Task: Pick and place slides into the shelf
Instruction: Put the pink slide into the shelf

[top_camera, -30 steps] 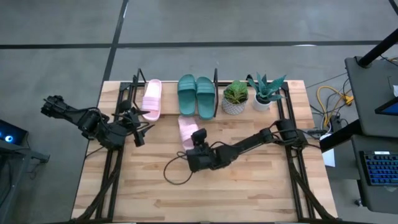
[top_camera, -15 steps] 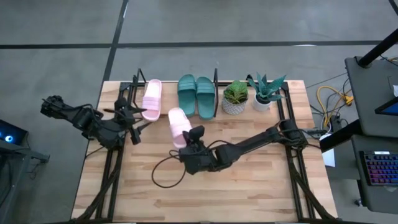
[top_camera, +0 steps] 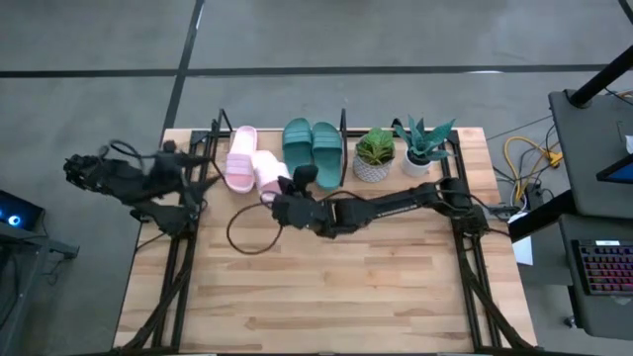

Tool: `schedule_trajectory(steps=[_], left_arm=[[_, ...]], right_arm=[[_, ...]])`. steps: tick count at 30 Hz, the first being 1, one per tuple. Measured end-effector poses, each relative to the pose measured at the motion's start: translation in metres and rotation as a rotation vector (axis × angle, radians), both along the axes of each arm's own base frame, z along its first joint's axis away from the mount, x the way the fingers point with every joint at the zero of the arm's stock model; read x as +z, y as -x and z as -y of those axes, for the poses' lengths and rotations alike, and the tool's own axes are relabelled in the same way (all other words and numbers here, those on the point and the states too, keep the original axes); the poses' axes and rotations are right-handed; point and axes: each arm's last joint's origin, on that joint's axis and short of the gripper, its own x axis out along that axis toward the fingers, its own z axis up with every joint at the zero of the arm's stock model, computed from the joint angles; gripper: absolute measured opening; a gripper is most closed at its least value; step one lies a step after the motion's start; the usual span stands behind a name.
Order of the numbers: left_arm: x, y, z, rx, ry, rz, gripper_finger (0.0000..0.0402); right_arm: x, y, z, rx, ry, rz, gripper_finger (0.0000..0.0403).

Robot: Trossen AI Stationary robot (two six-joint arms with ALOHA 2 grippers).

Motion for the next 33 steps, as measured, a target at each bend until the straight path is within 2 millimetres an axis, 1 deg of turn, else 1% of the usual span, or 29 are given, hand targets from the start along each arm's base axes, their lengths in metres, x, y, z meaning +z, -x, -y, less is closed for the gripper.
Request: schedule_trajectory(steps=[3, 7, 10, 15, 20, 23, 33], left_arm=[[0.001, 0.008, -0.004, 0.005, 0.015, 0.037, 0.0254], [-0.001, 0.012, -0.006, -0.003, 0.015, 0.041, 0.0254], [0.000, 0.014, -0.007, 0.000, 0.019, 0.053, 0.0254], [-0.002, 0.013, -0.006, -0.003, 0.013, 0.041, 0.0254], [-0.004, 0.011, -0.005, -0.003, 0.009, 0.031, 0.0254], [-0.005, 0.011, -0.005, -0.003, 0.007, 0.027, 0.0254], [-0.006, 0.009, -0.004, -0.003, 0.005, 0.019, 0.0254]], right_arm=[[-0.004, -0.004, 0.014, -0.028, -0.014, 0.028, 0.0008], [-0.010, -0.012, 0.029, -0.042, -0.015, 0.073, 0.0008], [-0.018, -0.017, 0.033, -0.090, 0.051, 0.045, 0.0008], [-0.026, -0.023, 0.040, -0.103, 0.067, 0.052, 0.0008], [-0.048, -0.031, 0.047, -0.095, 0.066, 0.031, 0.0008], [-0.058, -0.035, 0.051, -0.125, 0.082, 0.008, 0.0008], [-0.068, -0.058, 0.073, -0.160, 0.109, -0.007, 0.0008]])
